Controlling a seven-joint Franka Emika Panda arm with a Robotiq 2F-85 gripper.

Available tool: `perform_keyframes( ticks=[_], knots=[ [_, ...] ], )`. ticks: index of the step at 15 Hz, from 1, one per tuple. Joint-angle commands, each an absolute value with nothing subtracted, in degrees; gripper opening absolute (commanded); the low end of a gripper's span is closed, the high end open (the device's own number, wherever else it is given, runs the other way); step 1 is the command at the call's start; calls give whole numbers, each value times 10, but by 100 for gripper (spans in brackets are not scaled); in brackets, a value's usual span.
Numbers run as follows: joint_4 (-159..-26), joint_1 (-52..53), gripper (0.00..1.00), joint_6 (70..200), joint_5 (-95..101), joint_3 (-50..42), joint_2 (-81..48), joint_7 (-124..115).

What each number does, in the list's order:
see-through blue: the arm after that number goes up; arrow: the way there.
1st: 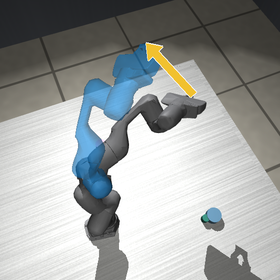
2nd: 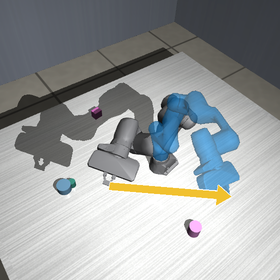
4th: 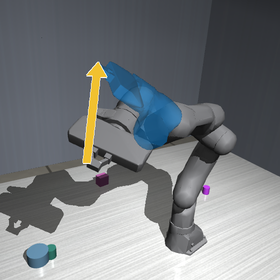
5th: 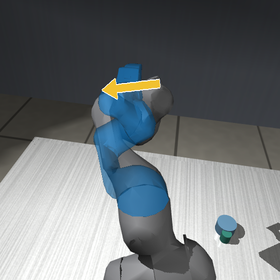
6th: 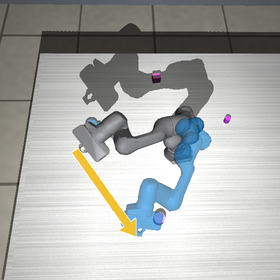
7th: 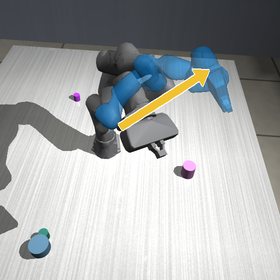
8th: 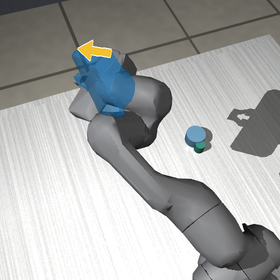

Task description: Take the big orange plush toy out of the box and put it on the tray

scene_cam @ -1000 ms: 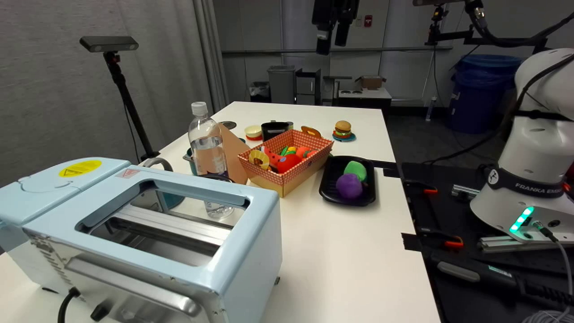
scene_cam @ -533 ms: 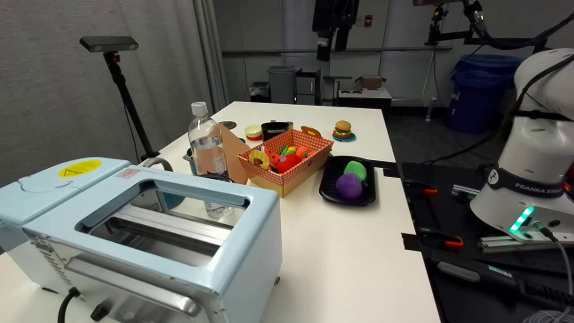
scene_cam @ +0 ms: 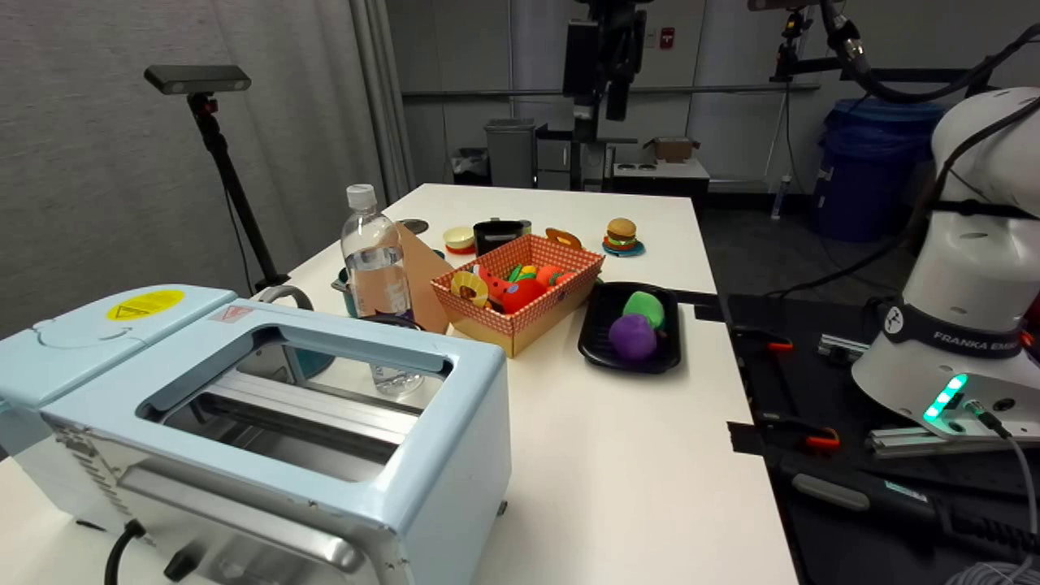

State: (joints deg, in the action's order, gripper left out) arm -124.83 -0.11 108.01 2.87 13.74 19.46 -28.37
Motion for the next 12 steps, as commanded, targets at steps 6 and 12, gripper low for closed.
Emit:
perform_keyframes(
  ticks=[6, 12],
  knots=[
    [-1243, -4, 100, 1134, 72, 111, 131, -324],
    [-1241, 2, 100, 1173, 100, 98, 71, -349]
  ],
)
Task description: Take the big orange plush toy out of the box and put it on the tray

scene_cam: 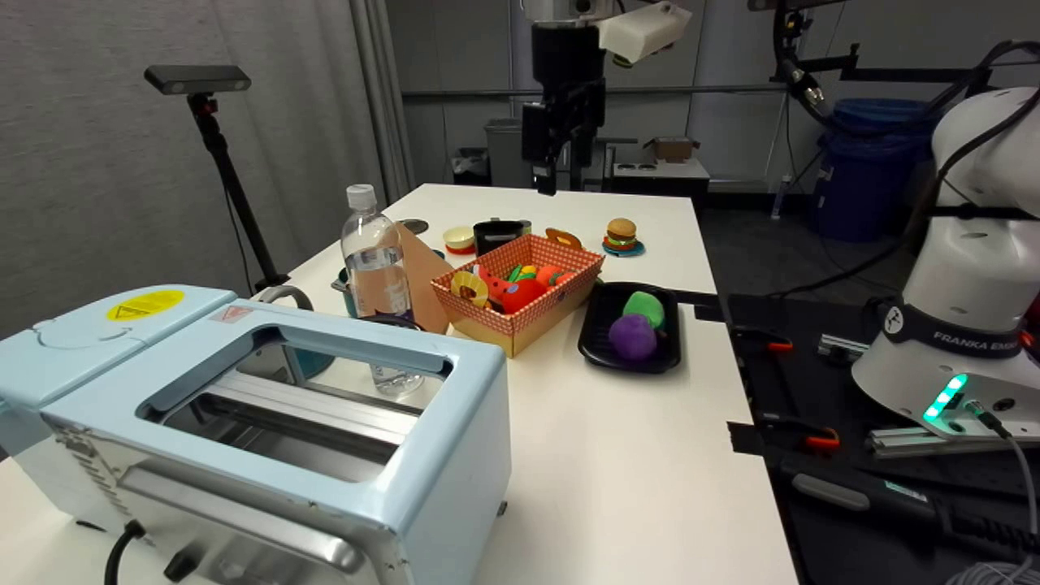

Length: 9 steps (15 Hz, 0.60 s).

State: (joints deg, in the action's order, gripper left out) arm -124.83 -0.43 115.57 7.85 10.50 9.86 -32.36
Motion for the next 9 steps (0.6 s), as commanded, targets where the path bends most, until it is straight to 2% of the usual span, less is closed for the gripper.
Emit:
perform_keyframes(
  ticks=[1, 9],
  knots=[
    [-1239, 4, 100, 1179, 104, 97, 60, -354],
    [-1185, 11, 100, 1179, 114, 68, -37, -392]
  ],
)
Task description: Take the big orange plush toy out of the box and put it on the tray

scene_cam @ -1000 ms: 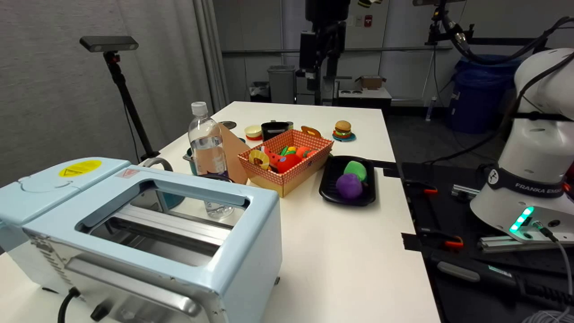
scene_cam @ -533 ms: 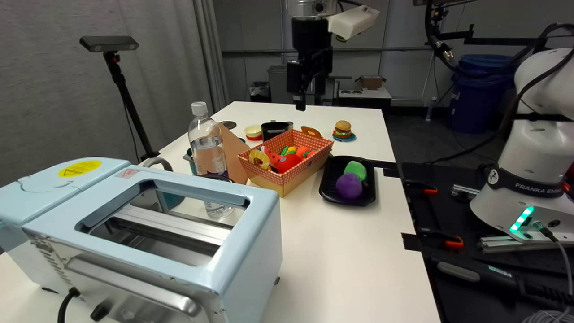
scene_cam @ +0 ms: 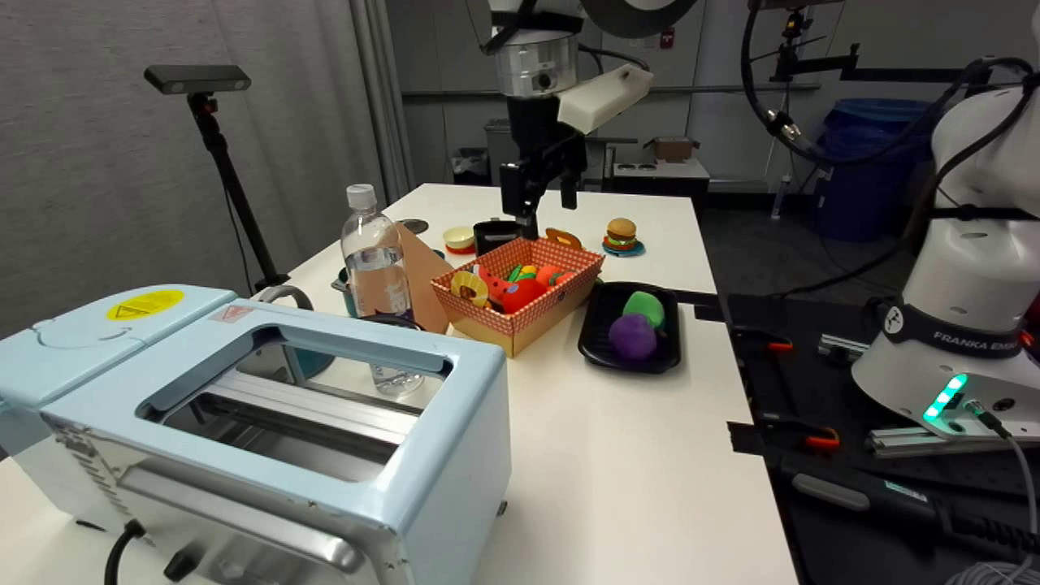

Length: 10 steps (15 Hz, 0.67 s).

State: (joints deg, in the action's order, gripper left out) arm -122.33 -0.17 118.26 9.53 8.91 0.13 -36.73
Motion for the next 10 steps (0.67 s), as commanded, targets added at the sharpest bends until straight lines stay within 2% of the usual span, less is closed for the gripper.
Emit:
perform_keyframes(
  ticks=[1, 10],
  knots=[
    [-1177, 11, 100, 1178, 114, 62, -46, -394],
    [-1124, 13, 100, 1177, 111, 9, -110, -397]
  ],
)
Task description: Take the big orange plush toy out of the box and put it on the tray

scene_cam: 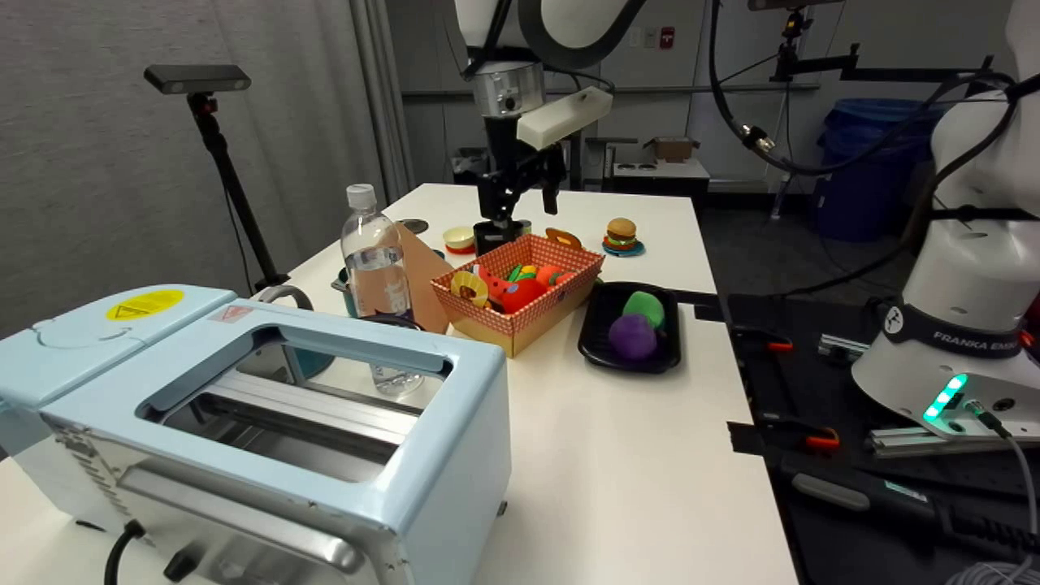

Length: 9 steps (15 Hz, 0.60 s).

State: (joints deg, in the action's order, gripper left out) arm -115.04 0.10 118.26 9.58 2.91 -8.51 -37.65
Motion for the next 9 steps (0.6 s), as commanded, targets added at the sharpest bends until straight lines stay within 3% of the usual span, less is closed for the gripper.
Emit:
perform_keyframes(
  ticks=[1, 9],
  knots=[
    [-1122, 13, 100, 1178, 112, 3, -117, -397],
    [-1131, 17, 100, 1198, 119, -28, -162, -394]
  ],
)
